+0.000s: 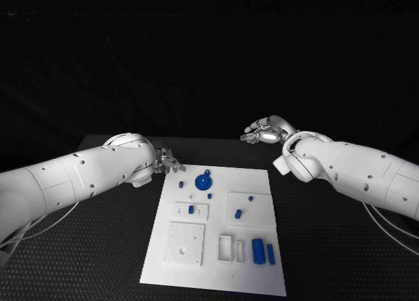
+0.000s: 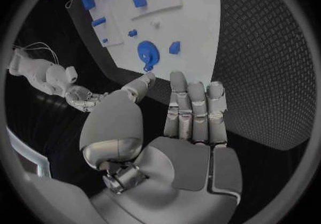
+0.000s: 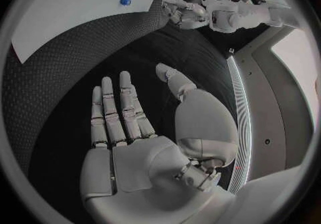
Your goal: Assemble the parts on the task board
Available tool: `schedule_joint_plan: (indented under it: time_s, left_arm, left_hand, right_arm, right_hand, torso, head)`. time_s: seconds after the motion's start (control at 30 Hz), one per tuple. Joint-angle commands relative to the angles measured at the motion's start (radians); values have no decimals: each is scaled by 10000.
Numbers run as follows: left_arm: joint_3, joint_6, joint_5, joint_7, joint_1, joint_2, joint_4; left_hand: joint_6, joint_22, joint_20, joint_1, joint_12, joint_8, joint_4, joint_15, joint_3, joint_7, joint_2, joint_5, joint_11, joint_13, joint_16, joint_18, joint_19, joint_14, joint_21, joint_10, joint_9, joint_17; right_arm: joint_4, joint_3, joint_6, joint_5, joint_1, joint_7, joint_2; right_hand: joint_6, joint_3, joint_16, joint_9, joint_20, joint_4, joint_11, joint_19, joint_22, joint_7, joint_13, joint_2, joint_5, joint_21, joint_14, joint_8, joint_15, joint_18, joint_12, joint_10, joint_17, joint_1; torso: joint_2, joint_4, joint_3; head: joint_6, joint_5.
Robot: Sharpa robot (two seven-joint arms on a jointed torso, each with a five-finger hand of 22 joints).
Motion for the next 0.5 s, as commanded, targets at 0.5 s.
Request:
schedule_joint_plan:
  time_s: [0.5]
  left_arm:
    - [-33, 1513, -845, 216, -159, 835, -1372]
  left_hand:
    - [-327, 47, -1128, -324, -192, -87, 561, 122, -183, 85, -245, -350, 98, 57, -92, -177, -231, -218, -172, -230, -129, 7]
  right_arm:
    - [56, 6, 113, -21, -3, 74, -25]
  right_hand:
    - [68, -1, -27, -20, 1, 50, 575, -81, 23, 74, -29, -58, 47, -51, -76, 41, 25, -59, -44, -950, -16, 3]
  torso:
    - [44, -31, -27]
  head:
    - [-13, -11]
